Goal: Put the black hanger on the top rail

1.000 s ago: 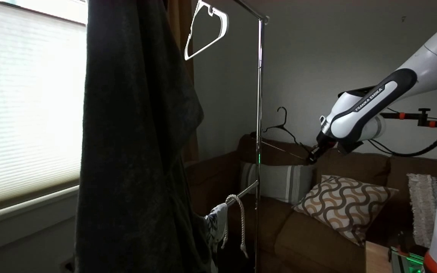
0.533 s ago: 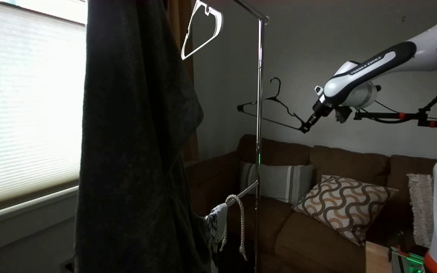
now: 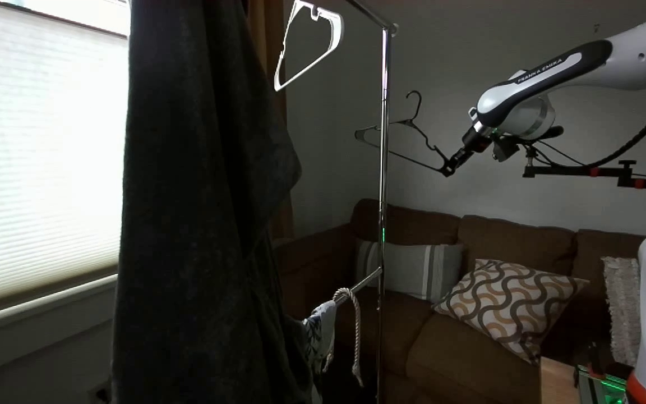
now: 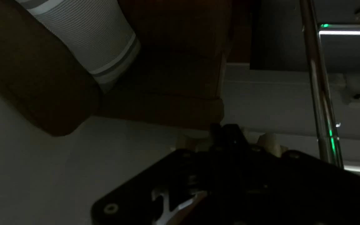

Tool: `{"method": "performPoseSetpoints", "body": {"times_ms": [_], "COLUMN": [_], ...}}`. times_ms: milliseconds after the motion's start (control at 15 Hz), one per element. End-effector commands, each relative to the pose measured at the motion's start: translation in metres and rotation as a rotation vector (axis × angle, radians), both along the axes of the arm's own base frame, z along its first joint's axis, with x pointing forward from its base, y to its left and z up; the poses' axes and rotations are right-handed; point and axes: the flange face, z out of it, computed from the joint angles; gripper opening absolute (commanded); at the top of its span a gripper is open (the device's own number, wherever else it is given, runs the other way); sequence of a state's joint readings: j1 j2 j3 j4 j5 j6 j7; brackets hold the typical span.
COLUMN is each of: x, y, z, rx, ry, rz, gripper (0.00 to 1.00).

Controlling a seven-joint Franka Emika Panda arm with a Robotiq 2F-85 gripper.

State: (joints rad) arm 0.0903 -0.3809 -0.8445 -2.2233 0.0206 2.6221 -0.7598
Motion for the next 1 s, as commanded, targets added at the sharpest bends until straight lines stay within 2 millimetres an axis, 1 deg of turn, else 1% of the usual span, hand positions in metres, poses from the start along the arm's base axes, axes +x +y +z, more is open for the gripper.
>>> {"method": "performPoseSetpoints", "body": {"times_ms": [0, 133, 267, 400, 533, 667, 800, 933], "x": [0.002, 0.003, 0.005, 0.011, 0.021, 0.026, 0.033, 0.035], "y": [-0.010, -0.014, -0.011, 0.005, 0.021, 0.032, 0.037, 0.041], "z": [0.054, 0.084, 0.108, 0.124, 0.134, 0.139, 0.141, 0.145], "rx": [0.029, 0.016, -0.008, -0.045, -0.101, -0.141, -0.154, -0.138], "ry": [-0.164, -0.243, -0.298, -0.323, -0.316, -0.321, -0.326, -0.336], "rz": [-0.087, -0.112, -0.088, 0.034, 0.136, 0.215, 0.216, 0.206], "gripper": [0.02, 0.02, 0.02, 0.02, 0.02, 0.02, 0.02, 0.02]}}
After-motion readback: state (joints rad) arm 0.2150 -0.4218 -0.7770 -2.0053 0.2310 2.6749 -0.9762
